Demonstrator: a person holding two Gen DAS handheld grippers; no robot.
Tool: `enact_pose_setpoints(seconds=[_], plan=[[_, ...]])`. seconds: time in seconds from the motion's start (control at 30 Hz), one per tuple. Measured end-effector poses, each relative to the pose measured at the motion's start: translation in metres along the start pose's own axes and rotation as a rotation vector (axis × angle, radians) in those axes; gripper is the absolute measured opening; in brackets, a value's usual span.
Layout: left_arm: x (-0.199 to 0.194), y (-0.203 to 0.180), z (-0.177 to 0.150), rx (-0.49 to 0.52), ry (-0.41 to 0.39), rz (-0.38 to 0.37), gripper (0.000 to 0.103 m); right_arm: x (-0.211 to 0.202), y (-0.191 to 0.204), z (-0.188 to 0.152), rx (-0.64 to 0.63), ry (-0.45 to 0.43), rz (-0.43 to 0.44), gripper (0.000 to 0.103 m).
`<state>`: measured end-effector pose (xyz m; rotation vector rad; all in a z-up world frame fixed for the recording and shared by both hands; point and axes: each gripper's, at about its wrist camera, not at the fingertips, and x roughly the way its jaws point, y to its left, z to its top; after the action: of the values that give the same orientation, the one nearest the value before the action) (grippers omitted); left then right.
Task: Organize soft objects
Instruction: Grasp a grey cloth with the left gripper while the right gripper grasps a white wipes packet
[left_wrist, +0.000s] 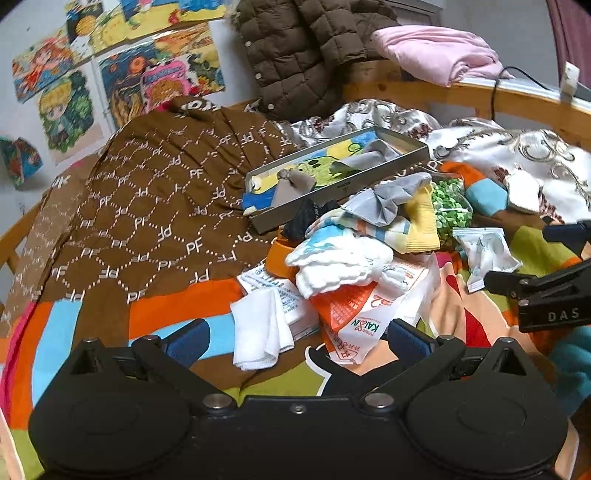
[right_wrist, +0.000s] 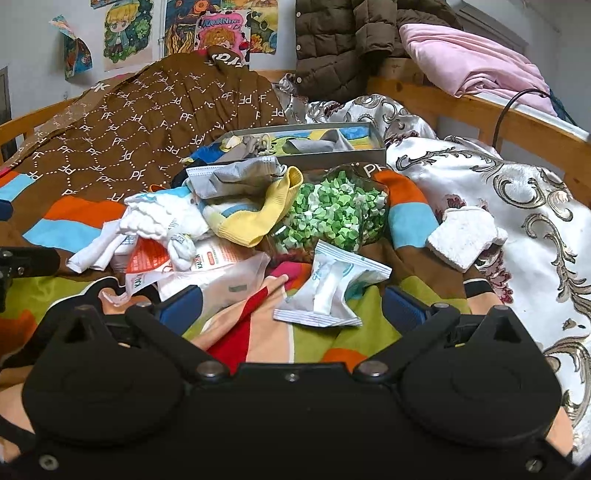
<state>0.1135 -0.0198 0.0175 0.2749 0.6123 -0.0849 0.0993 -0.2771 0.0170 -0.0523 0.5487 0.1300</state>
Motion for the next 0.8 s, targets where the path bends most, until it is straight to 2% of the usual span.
enact_pose_setpoints(seconds=[0.2, 0.43, 0.63, 0.8], plan=[[0.0, -0.004, 0.012, 0.073, -0.015, -0.014, 0.102, 0.009, -0.002, -0.002, -0.028, -0.035, -0.016, 0.102], [0.007, -0.01, 0.041, 0.217, 0.002, -0.047, 0.102, 0.023, -0.01, -0.003, -0.019, -0.057, -0.035, 0.102], [0.02, -0.025, 0.074, 0.339, 0.003, -0.082, 0.102, 0.039, -0.024, -0.002, 0.031, -0.038, -0.02, 0.102], [0.038, -0.046, 0.096, 0.415, -0.044, -0.108, 0.101, 0.051, -0.033, -0.001, 0.074, -0.016, 0.009, 0.101]])
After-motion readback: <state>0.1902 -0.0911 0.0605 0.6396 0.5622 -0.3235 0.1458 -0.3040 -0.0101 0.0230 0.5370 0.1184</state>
